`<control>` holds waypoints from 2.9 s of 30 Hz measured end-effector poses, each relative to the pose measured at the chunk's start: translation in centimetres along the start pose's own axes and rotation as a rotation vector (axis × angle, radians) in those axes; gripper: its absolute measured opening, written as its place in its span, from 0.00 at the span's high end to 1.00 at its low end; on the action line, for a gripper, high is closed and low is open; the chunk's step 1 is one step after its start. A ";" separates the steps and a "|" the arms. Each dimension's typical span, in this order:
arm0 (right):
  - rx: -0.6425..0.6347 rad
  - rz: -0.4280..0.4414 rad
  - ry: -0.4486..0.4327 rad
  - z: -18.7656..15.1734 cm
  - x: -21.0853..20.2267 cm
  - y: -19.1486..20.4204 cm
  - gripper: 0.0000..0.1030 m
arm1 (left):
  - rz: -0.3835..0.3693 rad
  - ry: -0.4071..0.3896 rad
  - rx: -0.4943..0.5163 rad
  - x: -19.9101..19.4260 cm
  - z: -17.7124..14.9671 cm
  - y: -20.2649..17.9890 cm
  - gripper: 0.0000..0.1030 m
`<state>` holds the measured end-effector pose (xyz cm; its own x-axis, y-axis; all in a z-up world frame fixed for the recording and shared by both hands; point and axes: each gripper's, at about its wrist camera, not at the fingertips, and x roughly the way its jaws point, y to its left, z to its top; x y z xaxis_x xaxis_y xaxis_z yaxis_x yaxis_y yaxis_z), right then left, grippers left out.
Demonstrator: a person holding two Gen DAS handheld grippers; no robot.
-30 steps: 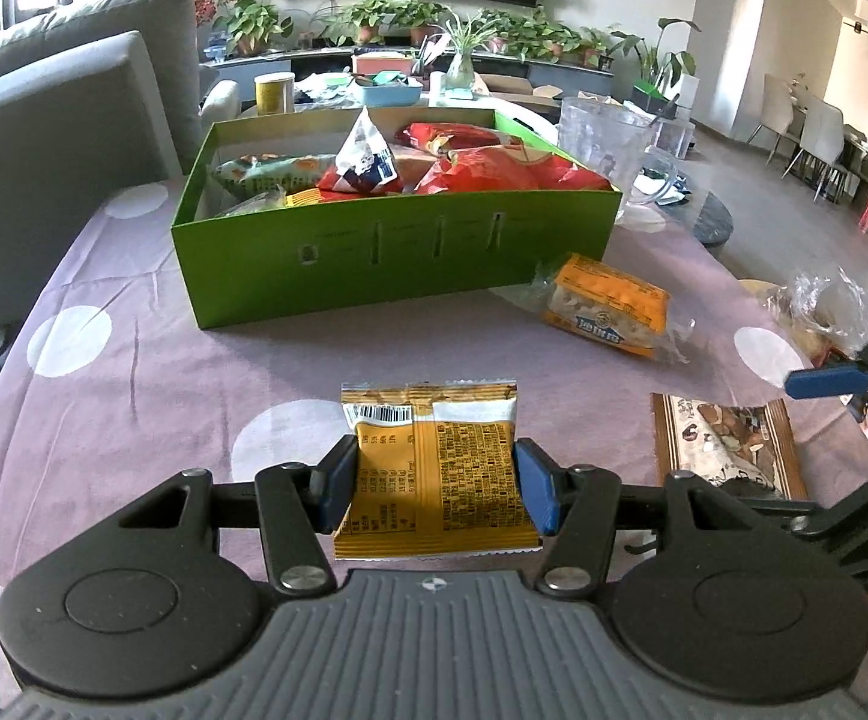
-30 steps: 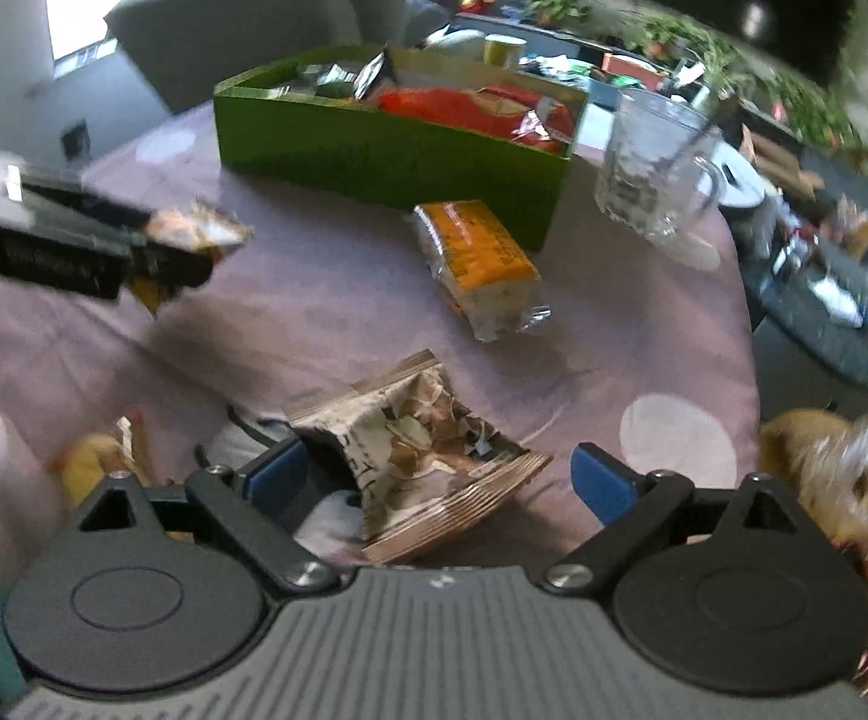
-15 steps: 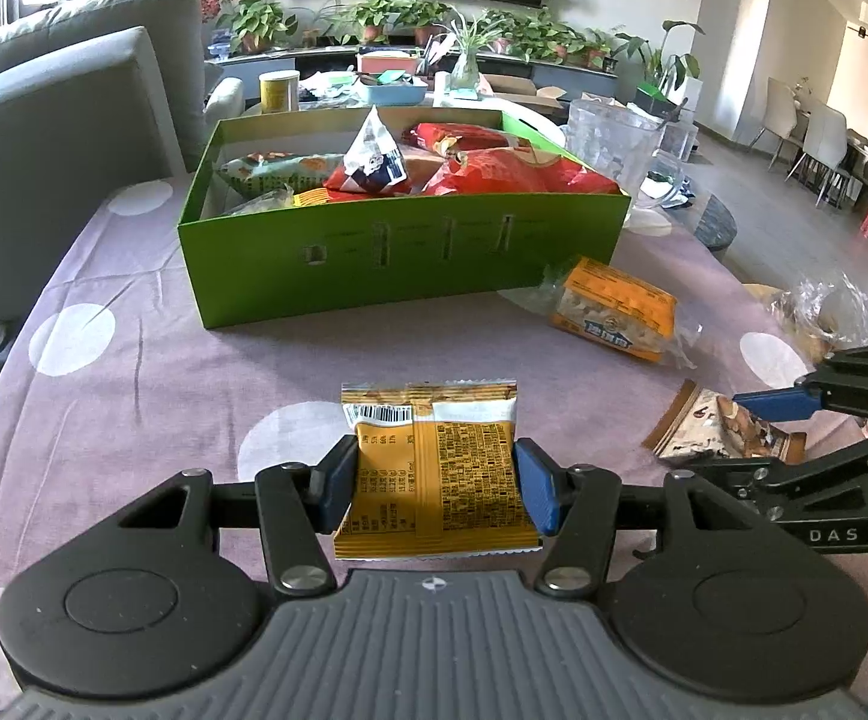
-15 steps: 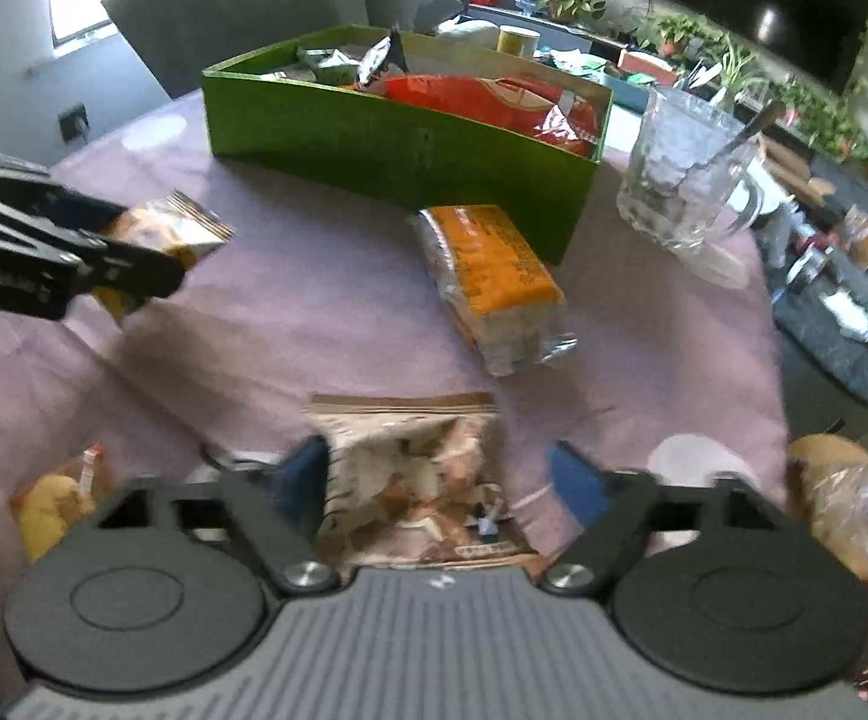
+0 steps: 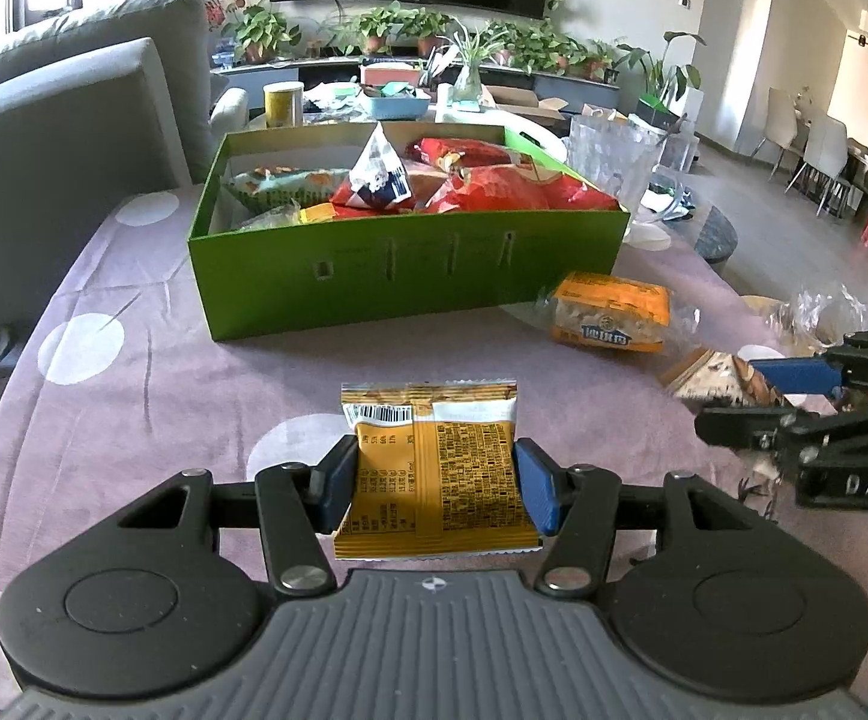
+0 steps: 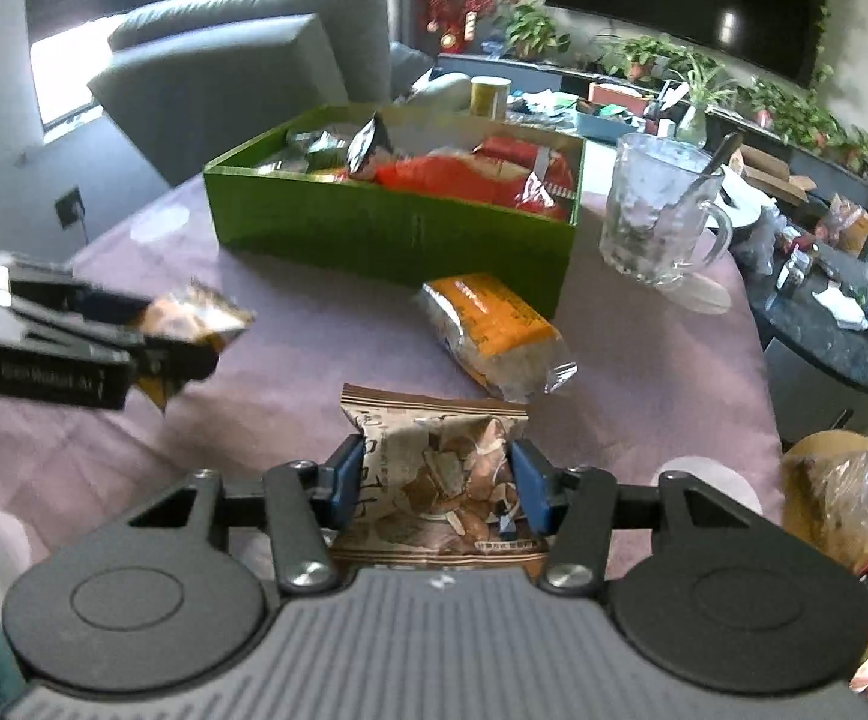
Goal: Organize snacks
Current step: 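Carry the yellow biscuit packet and brown packet over the green box with both tools, then open both tools to drop the two packets into the green box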
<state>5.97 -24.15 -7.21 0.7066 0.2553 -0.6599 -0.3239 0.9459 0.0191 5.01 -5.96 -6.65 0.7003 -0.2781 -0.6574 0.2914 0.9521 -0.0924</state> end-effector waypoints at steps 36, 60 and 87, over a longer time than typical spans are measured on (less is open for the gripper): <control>0.226 0.143 -0.217 10.0 1.8 1.1 0.79 | 0.070 -0.166 -0.005 -0.6 8.0 3.3 0.49; 0.354 0.137 -0.146 16.1 9.3 -1.1 0.79 | 0.095 -0.109 -0.031 7.0 13.9 6.5 0.49; 0.376 0.088 -0.122 16.7 11.5 -1.5 0.61 | 0.127 -0.098 -0.013 9.1 13.5 6.6 0.38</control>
<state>25.06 -19.26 -2.28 0.7636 0.3387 -0.5496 -0.1499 0.9211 0.3595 22.11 -3.88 -3.17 0.7916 -0.1659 -0.5881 0.1886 0.9818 -0.0232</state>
